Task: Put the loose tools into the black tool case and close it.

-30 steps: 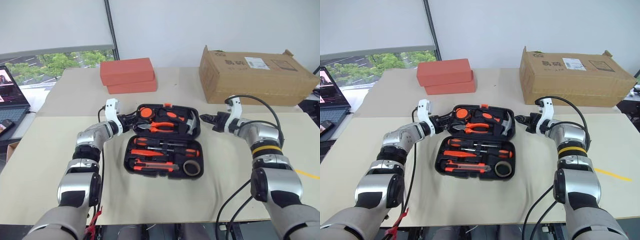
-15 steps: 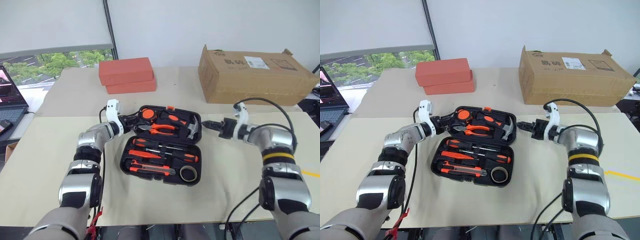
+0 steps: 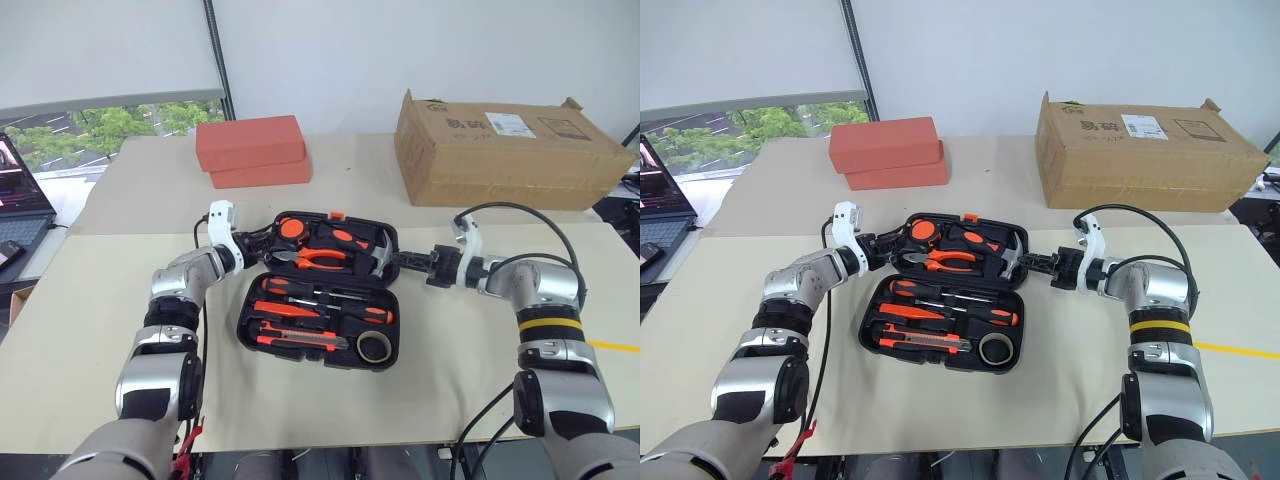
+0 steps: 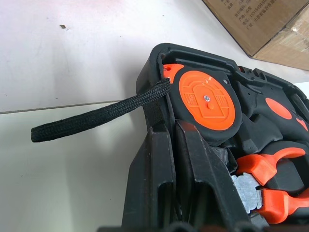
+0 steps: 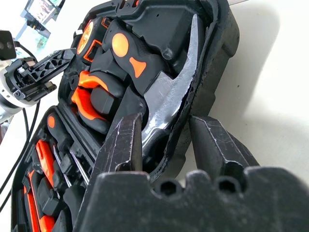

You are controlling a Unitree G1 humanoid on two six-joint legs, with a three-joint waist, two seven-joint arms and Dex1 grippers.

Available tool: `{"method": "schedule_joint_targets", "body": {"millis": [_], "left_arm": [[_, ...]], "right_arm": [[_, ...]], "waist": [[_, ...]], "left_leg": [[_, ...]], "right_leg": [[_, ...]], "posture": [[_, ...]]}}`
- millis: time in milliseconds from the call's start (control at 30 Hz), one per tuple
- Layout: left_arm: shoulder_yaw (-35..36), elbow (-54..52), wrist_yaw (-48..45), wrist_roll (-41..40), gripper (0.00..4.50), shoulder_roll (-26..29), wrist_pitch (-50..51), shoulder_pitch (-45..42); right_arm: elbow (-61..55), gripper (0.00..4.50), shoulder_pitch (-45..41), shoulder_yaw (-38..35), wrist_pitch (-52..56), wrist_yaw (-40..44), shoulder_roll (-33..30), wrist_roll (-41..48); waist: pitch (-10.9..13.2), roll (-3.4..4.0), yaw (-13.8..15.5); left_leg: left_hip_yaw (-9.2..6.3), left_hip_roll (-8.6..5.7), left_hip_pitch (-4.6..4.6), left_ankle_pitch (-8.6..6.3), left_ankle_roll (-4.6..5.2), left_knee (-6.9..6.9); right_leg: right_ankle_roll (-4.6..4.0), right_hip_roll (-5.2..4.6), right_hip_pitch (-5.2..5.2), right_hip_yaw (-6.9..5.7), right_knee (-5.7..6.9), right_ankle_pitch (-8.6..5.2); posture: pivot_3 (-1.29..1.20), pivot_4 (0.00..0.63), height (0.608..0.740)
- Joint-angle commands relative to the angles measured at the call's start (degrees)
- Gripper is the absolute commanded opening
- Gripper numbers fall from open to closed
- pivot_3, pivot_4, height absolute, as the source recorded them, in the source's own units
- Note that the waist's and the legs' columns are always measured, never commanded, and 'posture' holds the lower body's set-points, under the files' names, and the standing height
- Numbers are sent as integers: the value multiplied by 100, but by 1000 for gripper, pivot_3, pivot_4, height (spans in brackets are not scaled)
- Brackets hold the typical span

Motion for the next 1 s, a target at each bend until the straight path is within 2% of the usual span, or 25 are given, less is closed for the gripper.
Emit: {"method": "schedule_joint_targets", "body": {"millis": [33,67,100,367,433,467,533,633,800,1000], "left_arm": [[45,-161,-4,-7,0,76,7,8],[44,-163,-4,-7,0,76,5,8],[49,-186,-17,-16,0,74,2,22],[207,-530,-494,-346,0,147,221,183],[255,-679,-552,-440,754,199,313,248],[237,-728,-558,-390,951,244,208,292],[259,-746,-709,-419,1658,360,270,346],[325,-695,-1099,-584,2827,561,515,382],[217,-422,-1468,-494,2827,873,571,331],[-98,-124,-1831,-323,2827,867,638,122]], "right_arm": [[-163,361,-92,-100,-47,-3,27,178],[-142,76,-103,-117,-64,-21,31,176],[-134,8,-109,-126,-73,-48,35,171],[-18,8,-176,-156,-178,-133,62,133],[-2,0,-191,-155,-193,-139,62,126],[11,0,-198,-146,-209,-134,61,119],[36,0,-217,-136,-232,-125,63,112],[72,0,-239,-117,-273,-111,63,92],[127,0,-281,-90,-334,-93,64,65],[85,0,-248,-80,-346,-90,74,70]], "waist": [[0,0,-2],[0,0,-1],[0,0,2],[0,0,-1],[0,-1,6],[0,0,13],[0,-1,20],[0,-1,14],[0,-1,15],[0,-1,19]], "left_leg": [[0,0,0,0,0,0],[0,0,0,0,0,0],[0,0,0,0,0,0],[0,0,0,0,0,0],[0,0,-1,0,0,1],[0,0,-2,0,0,1],[-1,-1,-5,0,0,1],[-1,0,-5,0,0,1],[-1,-1,-4,0,0,1],[-1,-2,-6,0,1,2]], "right_leg": [[0,0,0,0,0,0],[0,0,-1,0,0,0],[0,1,0,0,0,0],[0,1,0,0,-1,0],[0,0,0,-1,-1,0],[0,0,0,-2,-1,0],[0,-1,0,-4,-2,0],[0,0,-1,-4,-2,0],[0,0,0,-5,-2,0],[0,0,0,-7,-2,0]], "posture": [[0,150,712],[0,150,712],[0,150,712],[0,150,712],[0,150,712],[0,150,712],[0,150,712],[0,150,712],[0,150,712],[0,150,712]]}}
